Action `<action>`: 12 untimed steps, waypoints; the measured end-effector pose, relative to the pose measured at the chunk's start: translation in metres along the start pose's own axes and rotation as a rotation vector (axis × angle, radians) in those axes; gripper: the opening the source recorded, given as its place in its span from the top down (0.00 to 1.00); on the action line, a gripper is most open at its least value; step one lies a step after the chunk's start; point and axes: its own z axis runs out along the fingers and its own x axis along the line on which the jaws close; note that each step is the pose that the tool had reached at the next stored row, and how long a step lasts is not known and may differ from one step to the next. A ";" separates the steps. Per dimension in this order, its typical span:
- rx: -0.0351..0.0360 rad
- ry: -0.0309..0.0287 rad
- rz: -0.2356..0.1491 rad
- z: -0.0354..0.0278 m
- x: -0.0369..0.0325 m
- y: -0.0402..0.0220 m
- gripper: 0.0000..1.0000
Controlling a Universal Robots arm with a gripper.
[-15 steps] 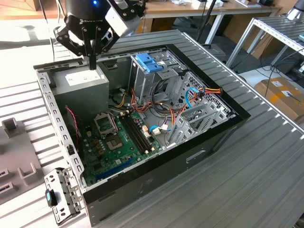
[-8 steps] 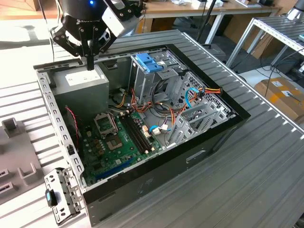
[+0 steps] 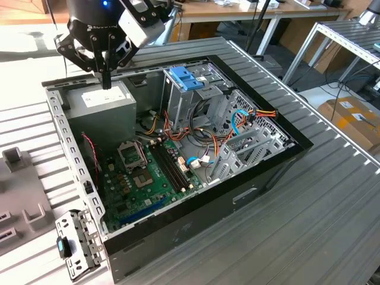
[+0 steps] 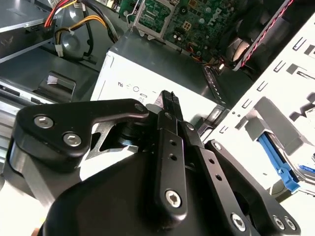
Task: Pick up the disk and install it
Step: 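Reach for the disk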
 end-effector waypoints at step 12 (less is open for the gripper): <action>0.0001 0.0000 0.000 -0.0004 0.0123 -0.0009 0.89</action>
